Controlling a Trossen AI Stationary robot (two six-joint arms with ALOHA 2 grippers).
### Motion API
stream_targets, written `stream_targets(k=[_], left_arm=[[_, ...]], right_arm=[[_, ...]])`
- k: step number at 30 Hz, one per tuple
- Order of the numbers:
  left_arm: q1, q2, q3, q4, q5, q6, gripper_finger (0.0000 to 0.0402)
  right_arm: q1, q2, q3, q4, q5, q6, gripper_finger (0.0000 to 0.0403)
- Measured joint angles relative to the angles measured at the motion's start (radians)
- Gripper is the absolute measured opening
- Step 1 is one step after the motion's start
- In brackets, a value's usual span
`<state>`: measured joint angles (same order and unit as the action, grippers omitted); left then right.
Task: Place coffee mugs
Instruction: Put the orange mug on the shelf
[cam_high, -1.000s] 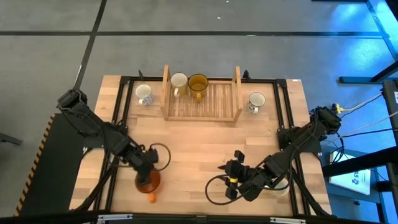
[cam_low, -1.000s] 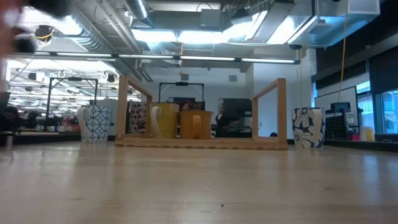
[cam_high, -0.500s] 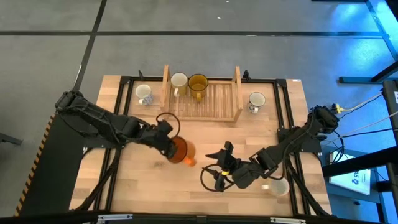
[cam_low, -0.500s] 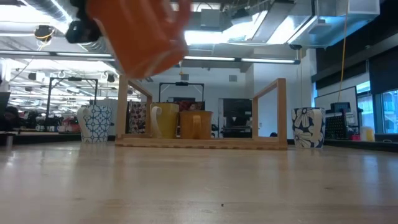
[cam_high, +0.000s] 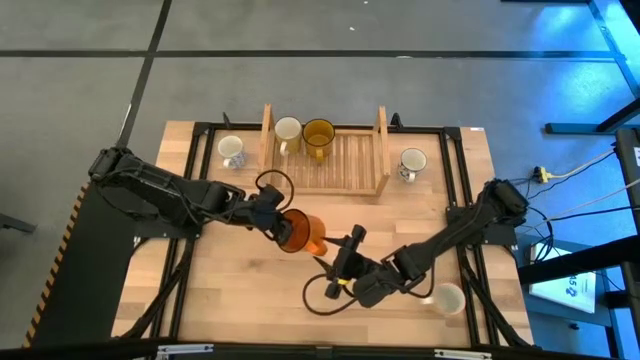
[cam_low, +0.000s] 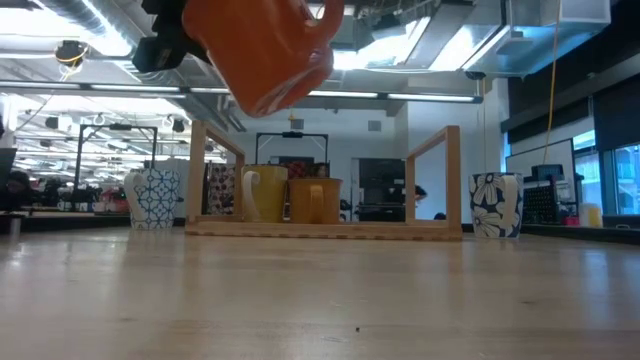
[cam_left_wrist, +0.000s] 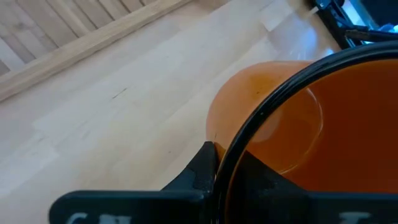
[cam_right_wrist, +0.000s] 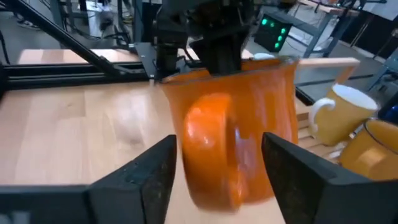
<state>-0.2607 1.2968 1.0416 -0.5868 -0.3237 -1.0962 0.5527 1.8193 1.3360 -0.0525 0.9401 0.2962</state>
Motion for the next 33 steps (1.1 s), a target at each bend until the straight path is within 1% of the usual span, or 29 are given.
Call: stream_targets(k=[3,8,10,13,16,21,23,28,30,33], left_arm=[[0.000,0.000,0.000,-0.004,0.000,0.000,0.0018],[0.000,0.000,-0.001,-0.016,-0.008,0.001,0.0018],[0.000,0.000,-0.001,-0.016,-0.008,-0.004,0.0018],[0.001,0.000,-0.001,-0.015,-0.014,-0.004,0.0018],[0.001,0.000,-0.001,-0.012,-0.010,-0.007,0.0018],[0.001,0.001,-0.002,-0.013,-0.011,-0.004,0.0019],[0.001,0.001,-0.002,-0.014,-0.010,-0.001,0.0036],[0.000,-0.003,-0.002,-0.001,0.004,0.012,0.0096],[0.000,-0.027,-0.002,-0.001,0.012,0.026,0.0110],[0.000,-0.079,-0.001,-0.002,0.018,0.038,0.0117]], right_arm=[[-0.017,0.028,0.026,0.000,-0.017,-0.021,0.0199],[-0.036,0.065,0.046,-0.015,0.002,-0.019,0.0164],[-0.036,0.065,0.049,-0.019,-0.007,-0.019,0.0148],[-0.037,0.065,0.050,-0.045,-0.008,-0.018,0.0114],[-0.037,0.064,0.050,-0.058,-0.025,-0.034,0.0068],[-0.038,0.064,0.050,-0.060,-0.048,-0.042,0.0064],[-0.038,0.064,0.050,-0.060,-0.051,-0.039,0.0064],[-0.037,0.063,0.050,-0.064,-0.054,-0.033,0.0064],[-0.035,0.063,0.050,-0.063,-0.049,-0.025,0.0064],[-0.023,0.055,0.049,-0.083,-0.029,-0.001,0.0064]])
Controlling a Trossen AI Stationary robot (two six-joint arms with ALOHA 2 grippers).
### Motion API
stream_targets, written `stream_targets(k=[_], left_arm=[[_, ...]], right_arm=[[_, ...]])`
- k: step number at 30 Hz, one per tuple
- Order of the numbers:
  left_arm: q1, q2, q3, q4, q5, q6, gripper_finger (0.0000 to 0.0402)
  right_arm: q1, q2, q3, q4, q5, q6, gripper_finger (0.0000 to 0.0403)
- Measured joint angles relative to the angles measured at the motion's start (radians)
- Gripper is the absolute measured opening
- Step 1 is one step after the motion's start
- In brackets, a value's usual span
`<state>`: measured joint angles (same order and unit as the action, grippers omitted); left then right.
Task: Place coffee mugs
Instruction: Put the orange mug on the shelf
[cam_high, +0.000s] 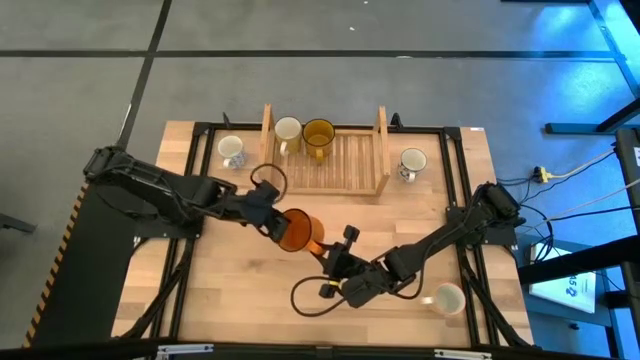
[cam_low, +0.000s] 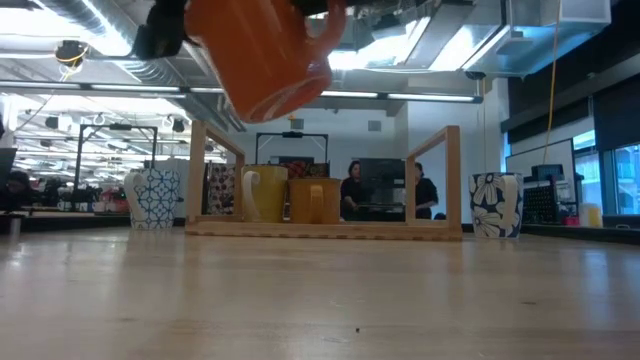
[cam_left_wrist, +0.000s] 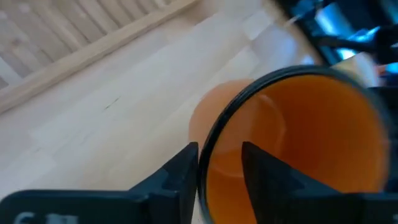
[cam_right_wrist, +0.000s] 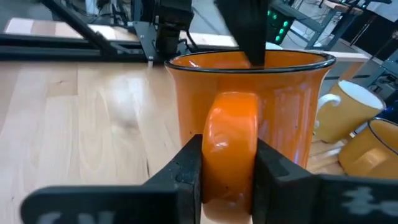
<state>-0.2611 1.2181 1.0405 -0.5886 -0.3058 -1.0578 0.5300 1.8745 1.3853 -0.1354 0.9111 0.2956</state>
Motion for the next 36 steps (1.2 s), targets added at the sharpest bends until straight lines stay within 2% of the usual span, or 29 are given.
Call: stream_targets(k=[4,10,13,19,24,29,36], left_arm=[[-0.001,-0.105,0.004,0.006,0.012,0.026,0.0119],[0.025,-0.295,0.004,0.024,0.014,0.179,0.0120],[0.034,-0.381,0.005,0.027,0.013,0.263,0.0121],[0.040,-0.506,0.003,0.017,0.013,0.447,0.0121],[0.040,-0.553,0.003,0.016,0.012,0.551,0.0121],[0.040,-0.561,0.003,0.015,0.012,0.624,0.0121],[0.040,-0.560,0.002,0.014,0.012,0.650,0.0121]], right_arm=[[-0.001,-0.022,-0.002,-0.083,0.010,0.099,0.0064],[-0.022,-0.067,-0.002,-0.231,0.105,0.288,0.0064],[-0.061,-0.068,-0.002,-0.293,0.103,0.383,0.0064],[-0.178,-0.071,-0.001,-0.410,0.171,0.597,0.0064],[-0.290,-0.071,-0.001,-0.434,0.197,0.722,0.0064],[-0.406,-0.058,-0.001,-0.417,0.172,0.762,0.0064],[-0.526,-0.028,-0.001,-0.397,0.166,0.781,0.0064]])
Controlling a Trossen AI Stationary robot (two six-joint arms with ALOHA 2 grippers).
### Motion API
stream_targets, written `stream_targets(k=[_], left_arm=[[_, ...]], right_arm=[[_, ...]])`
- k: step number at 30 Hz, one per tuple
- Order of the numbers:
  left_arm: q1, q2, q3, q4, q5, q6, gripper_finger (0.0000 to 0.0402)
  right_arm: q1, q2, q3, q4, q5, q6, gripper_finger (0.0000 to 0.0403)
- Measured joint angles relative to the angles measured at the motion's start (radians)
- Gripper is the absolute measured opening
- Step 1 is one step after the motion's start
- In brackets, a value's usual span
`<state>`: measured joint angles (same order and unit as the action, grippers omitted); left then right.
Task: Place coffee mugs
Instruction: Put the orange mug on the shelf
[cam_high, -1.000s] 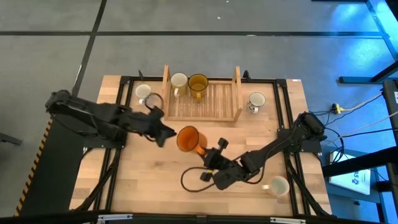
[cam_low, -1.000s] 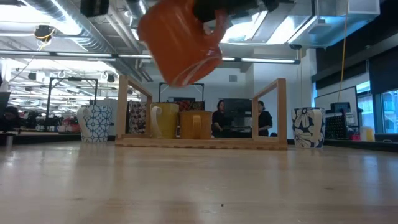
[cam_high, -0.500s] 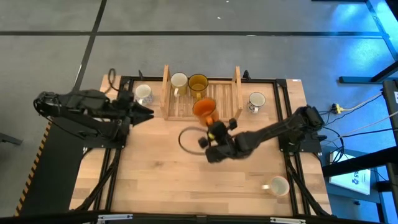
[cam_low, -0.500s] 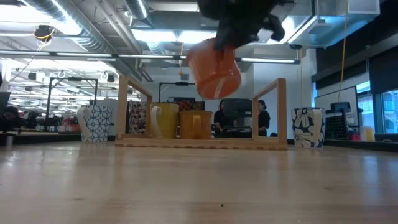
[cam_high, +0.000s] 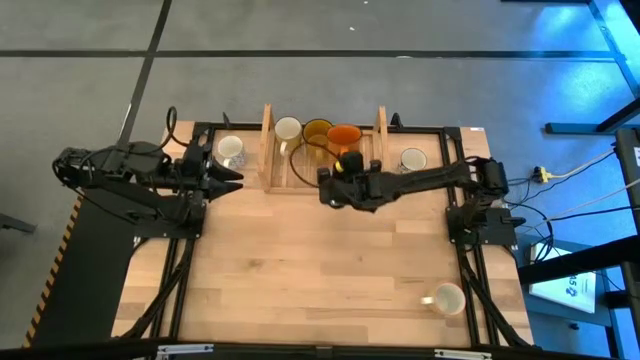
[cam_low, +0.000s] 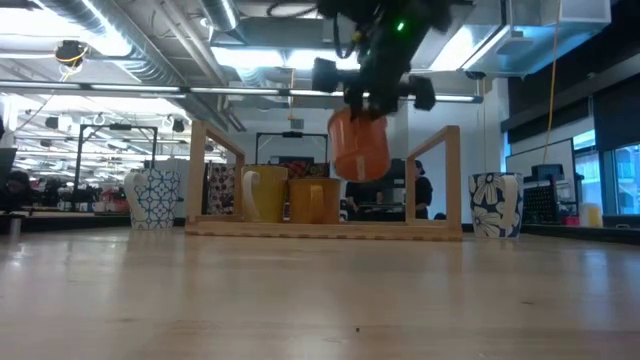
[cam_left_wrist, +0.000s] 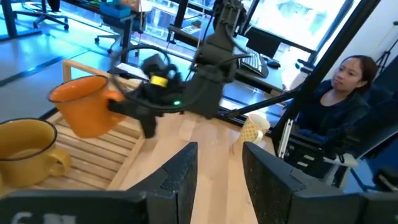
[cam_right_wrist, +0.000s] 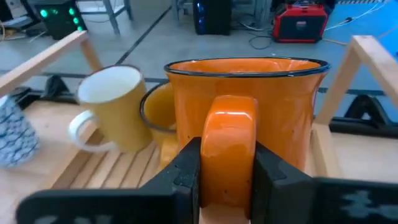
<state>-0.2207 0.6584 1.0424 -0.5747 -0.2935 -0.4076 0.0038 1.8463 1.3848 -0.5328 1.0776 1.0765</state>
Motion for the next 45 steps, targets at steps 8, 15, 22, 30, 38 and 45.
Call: stream_targets(k=[8,15,22,30,38,45], left_arm=[[0.000,0.000,0.000,0.000,0.000,0.001,0.0121],[0.000,0.000,-0.001,-0.001,0.000,0.002,0.0121],[0.000,0.000,-0.001,0.000,0.000,0.060,0.0121],[0.000,0.000,-0.001,0.000,0.000,0.077,0.0121],[0.000,0.000,-0.001,0.000,0.000,0.078,0.0121],[0.000,0.000,-0.001,0.000,0.000,0.079,0.0121]], right_arm=[[-0.063,0.059,-0.005,0.004,-0.053,0.047,0.0064],[-0.081,0.068,-0.070,0.019,-0.075,0.123,0.0064],[-0.118,0.068,-0.142,0.172,-0.074,0.095,0.0064],[-0.151,0.068,-0.189,0.240,-0.047,0.040,0.0064],[-0.162,0.075,-0.251,0.384,-0.038,-0.016,0.0064],[-0.168,0.127,-0.251,0.465,-0.016,-0.123,0.0064]])
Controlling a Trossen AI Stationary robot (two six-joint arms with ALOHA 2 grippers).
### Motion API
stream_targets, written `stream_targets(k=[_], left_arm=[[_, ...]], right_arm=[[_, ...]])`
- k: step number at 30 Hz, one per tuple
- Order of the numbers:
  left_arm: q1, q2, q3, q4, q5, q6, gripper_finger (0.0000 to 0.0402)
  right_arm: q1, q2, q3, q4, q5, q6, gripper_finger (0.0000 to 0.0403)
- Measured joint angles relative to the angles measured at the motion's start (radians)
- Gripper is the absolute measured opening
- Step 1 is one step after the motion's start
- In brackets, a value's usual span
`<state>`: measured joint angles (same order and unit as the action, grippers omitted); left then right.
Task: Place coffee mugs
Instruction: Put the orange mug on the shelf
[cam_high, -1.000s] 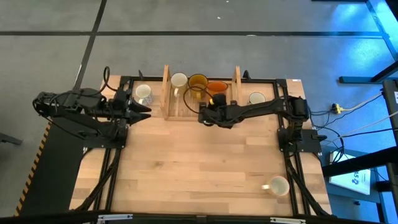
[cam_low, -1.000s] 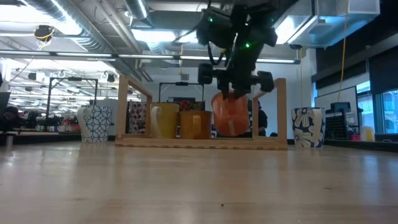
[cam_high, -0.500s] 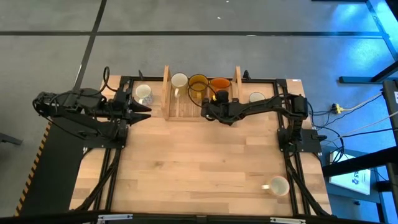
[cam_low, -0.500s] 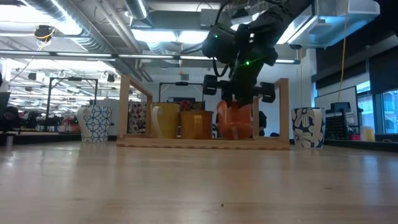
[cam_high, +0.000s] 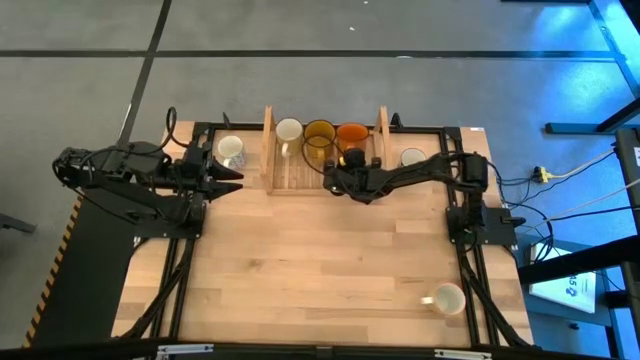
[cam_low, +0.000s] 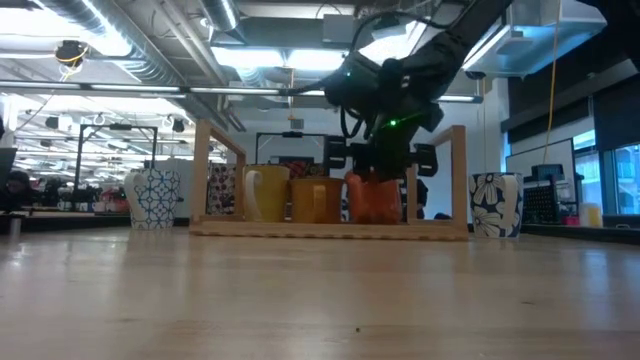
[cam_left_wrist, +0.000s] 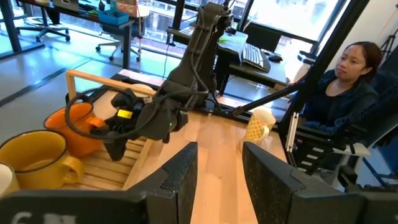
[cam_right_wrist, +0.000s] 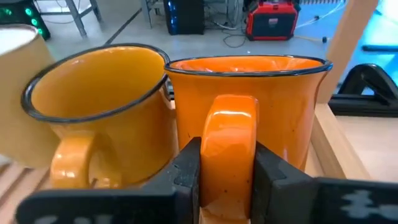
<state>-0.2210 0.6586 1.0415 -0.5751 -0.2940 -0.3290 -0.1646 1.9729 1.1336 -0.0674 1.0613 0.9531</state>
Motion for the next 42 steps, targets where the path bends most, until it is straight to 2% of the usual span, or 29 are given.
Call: stream_targets(k=[5,14,20,24,30,33,36,42], left_arm=[[0.000,0.000,0.000,0.001,0.000,0.000,0.0121],[0.000,0.000,0.000,0.000,0.000,0.000,0.0121],[0.000,0.000,0.000,0.000,0.000,0.001,0.0121],[0.000,0.000,0.000,0.000,0.000,0.001,0.0121],[0.000,0.000,0.000,0.000,0.000,0.001,0.0121],[0.000,0.000,0.000,0.000,0.000,0.001,0.0121],[0.000,0.000,0.000,-0.001,0.000,0.001,0.0121],[0.000,0.000,0.000,0.000,-0.008,0.001,0.0121]], right_arm=[[-0.001,0.033,0.002,0.064,0.006,-0.020,0.0064],[0.000,0.035,0.002,0.047,-0.007,-0.015,0.0070],[0.000,0.040,-0.001,0.025,-0.086,-0.016,0.0189],[-0.002,0.040,0.000,-0.005,-0.084,-0.016,0.0231],[0.001,0.039,0.000,-0.010,-0.076,-0.016,0.0238],[0.005,0.027,0.014,-0.033,-0.110,-0.018,0.0239],[0.022,0.010,0.043,-0.118,-0.168,-0.016,0.0239],[0.064,-0.014,0.164,-0.309,-0.155,-0.020,0.0240]])
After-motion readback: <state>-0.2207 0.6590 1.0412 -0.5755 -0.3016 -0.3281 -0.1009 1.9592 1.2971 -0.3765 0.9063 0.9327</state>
